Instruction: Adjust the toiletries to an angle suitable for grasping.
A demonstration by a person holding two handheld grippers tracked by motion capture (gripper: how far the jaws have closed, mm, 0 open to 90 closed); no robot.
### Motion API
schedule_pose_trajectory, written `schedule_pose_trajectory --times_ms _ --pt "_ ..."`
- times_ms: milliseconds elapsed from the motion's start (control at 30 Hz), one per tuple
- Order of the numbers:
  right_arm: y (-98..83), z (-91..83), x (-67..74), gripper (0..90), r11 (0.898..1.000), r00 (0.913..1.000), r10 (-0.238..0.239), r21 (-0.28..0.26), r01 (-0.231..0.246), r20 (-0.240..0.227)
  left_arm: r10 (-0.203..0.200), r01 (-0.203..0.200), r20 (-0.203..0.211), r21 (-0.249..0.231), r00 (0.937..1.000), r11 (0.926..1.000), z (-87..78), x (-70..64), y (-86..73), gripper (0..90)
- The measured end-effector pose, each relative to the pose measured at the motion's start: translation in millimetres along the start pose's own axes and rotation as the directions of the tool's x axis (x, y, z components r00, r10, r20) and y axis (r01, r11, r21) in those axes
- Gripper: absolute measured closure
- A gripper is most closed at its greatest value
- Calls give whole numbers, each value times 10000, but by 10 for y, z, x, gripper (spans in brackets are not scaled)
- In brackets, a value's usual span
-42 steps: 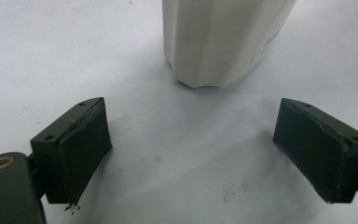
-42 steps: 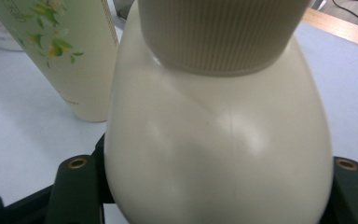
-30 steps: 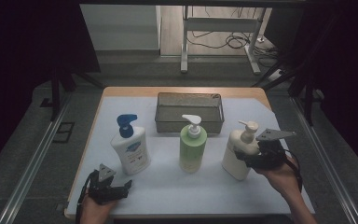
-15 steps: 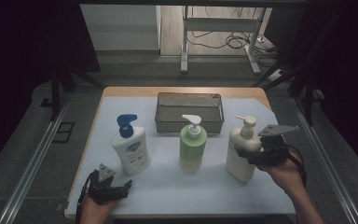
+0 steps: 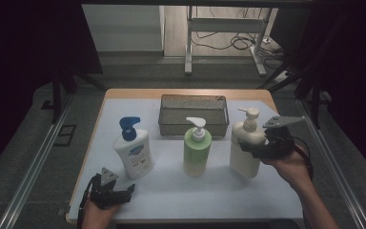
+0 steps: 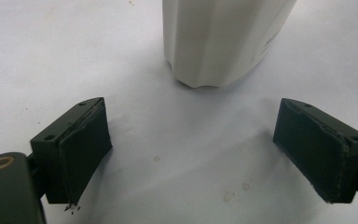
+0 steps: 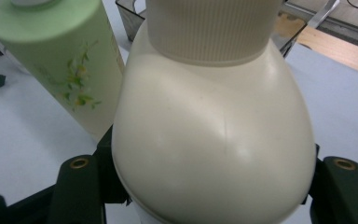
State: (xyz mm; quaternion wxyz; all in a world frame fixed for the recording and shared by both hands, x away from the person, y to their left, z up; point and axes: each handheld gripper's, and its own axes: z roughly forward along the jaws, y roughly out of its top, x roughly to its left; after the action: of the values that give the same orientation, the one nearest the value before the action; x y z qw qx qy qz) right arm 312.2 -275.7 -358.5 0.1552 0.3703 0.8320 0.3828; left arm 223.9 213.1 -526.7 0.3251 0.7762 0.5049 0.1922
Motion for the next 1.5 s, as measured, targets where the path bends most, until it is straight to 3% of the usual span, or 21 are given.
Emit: schedule_pose_trajectory --times_ms 867,1300,1500 --pt "763 132 55 360 9984 9989 -450 -339 446 -116 -14 14 -1 1 10000 10000 2 -1 2 103" --pt "1155 312 83 361 9968 9983 -587 -548 586 3 -11 11 23 32 10000 10000 1 2 4 102" --pt "1305 488 69 361 9968 9986 -517 -611 523 102 7 -7 14 50 10000 10000 1 4 6 102"
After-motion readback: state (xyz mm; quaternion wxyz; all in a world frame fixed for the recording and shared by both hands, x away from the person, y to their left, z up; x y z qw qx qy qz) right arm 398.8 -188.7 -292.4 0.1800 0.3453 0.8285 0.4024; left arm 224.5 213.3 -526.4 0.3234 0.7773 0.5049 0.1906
